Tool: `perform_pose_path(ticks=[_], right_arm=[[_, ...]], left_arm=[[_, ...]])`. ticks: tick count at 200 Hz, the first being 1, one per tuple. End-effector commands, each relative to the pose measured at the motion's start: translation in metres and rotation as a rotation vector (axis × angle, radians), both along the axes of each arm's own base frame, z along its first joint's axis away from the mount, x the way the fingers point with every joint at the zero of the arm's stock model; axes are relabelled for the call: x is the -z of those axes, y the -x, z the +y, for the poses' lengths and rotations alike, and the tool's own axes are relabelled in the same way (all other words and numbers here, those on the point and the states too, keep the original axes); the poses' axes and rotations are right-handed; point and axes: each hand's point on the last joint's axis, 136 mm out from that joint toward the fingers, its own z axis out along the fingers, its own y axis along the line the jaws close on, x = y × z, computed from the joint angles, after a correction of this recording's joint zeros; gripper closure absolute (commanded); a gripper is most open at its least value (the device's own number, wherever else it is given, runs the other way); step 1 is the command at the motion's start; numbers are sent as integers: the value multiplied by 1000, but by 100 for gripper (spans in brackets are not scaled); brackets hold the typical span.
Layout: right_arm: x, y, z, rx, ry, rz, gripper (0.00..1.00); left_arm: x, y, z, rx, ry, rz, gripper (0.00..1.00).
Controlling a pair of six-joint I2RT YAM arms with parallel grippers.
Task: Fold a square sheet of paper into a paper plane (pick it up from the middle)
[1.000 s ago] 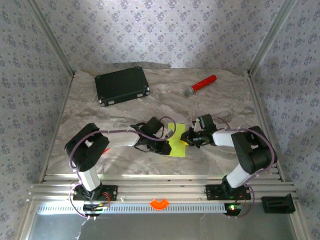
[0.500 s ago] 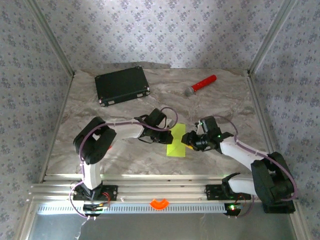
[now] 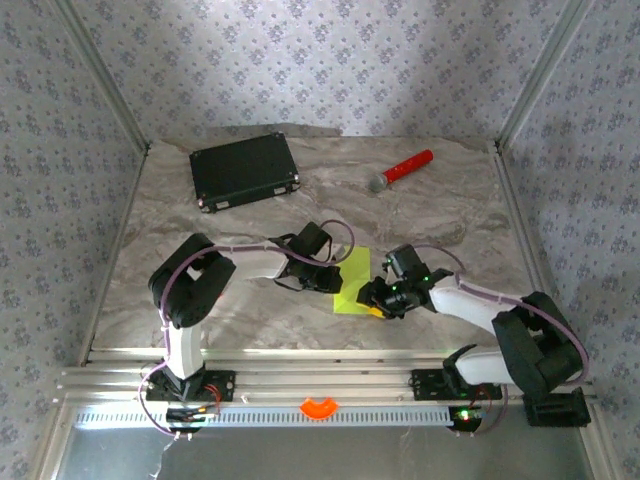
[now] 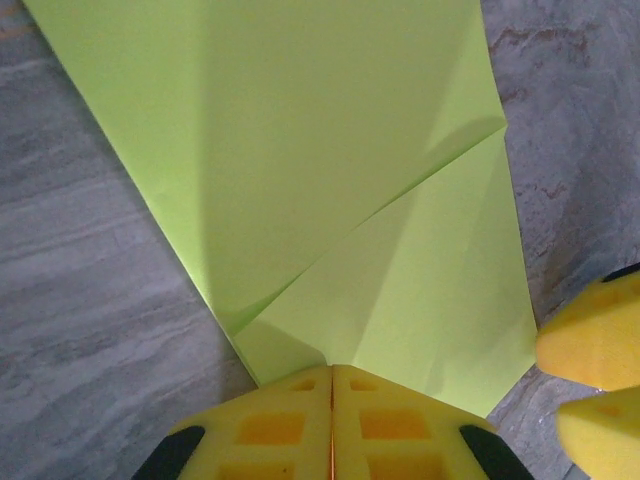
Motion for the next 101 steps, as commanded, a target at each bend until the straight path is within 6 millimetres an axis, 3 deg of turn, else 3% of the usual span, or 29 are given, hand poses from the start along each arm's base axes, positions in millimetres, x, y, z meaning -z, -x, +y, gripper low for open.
perform_pose_path(ticks=[1, 54, 101], right_arm=[[7, -3, 1, 12, 18, 13, 58], [-2, -22, 15, -1, -29, -49, 53], [-15, -44, 9, 14, -82, -117, 48]], left_arm=[[15, 11, 7, 15, -42, 30, 92], [16, 11, 7, 25, -51, 29, 92], [16, 10, 5, 29, -51, 29, 92]])
